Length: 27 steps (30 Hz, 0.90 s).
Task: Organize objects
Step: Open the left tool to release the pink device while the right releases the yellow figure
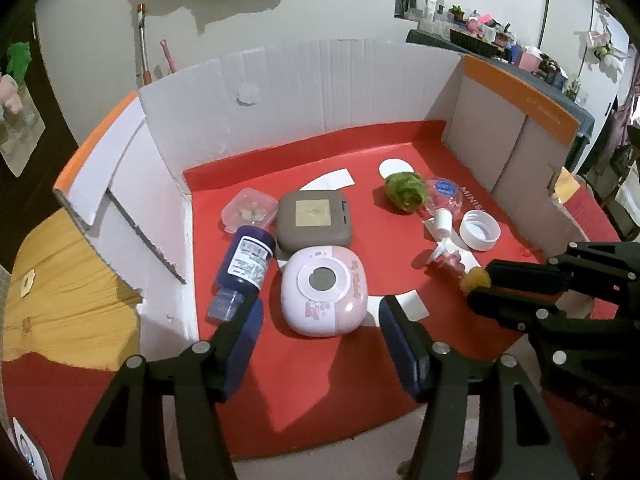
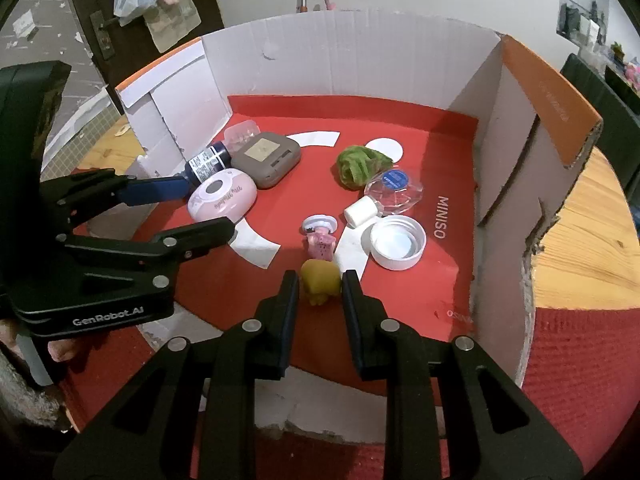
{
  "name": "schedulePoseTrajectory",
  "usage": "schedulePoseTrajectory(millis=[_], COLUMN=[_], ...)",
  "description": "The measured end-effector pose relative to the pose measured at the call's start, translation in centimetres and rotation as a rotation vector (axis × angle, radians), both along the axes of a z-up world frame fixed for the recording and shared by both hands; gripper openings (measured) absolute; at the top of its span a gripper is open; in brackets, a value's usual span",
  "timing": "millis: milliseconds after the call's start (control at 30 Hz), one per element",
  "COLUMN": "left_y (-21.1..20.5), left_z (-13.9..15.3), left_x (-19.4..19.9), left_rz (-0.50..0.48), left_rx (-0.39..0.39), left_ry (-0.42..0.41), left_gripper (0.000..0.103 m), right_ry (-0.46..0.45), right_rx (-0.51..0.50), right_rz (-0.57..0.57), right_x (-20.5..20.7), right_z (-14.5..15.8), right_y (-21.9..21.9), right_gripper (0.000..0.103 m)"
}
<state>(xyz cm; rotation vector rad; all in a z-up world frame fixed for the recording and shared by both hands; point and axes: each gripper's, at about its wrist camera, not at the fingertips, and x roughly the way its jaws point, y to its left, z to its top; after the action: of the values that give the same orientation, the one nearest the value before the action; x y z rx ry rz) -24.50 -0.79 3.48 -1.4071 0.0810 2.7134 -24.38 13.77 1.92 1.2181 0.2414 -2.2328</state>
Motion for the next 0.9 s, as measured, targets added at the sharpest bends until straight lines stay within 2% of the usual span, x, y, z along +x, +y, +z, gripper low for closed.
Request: schedulePoseTrajectory(millis=[267, 333, 367, 400, 467, 733, 900], left_y=[-0.1, -0.1, -0.2, -0.2, -0.3, -0.7, -0.8], left_z=[0.7, 0.8, 0.9, 0.9, 1.1, 1.4, 1.6], left_x=[0.9, 1.1, 1.2, 1.4, 1.7, 2.7, 3.5], left_rz=[0.008, 0.010, 0.013, 0.015, 0.017, 0.019, 0.022], left_rx=[-0.005, -0.013, -0.015, -0.016, -0.013, -0.014, -0.030], left_ry=[0.020, 0.024, 0.027, 0.029, 0.033, 0.047, 0.064], left_gripper=[0.064, 0.064, 0.064, 0.065, 0.068, 0.068, 0.076], right_ry=[0.008, 0.010, 0.011, 0.014, 0.011, 0.028, 0.039], right_rx=[-0.001, -0.001, -0.001, -0.001, -0.009, -0.006, -0.017], right_rz=[-0.002, 0.001, 0.004, 0.008, 0.026, 0.021, 0.039], right_x=[0.3, 0.4, 0.5, 0.5, 0.6, 1.3, 2.0], right_z=[0.4, 0.4, 0.5, 0.5, 0.6, 0.9, 1.2], right_y=[0.4, 0.3, 0.3, 0.2, -0.3, -0.4, -0.8], right_gripper=[0.023, 0.027, 0.034, 0.050, 0.060, 0.061, 0.074])
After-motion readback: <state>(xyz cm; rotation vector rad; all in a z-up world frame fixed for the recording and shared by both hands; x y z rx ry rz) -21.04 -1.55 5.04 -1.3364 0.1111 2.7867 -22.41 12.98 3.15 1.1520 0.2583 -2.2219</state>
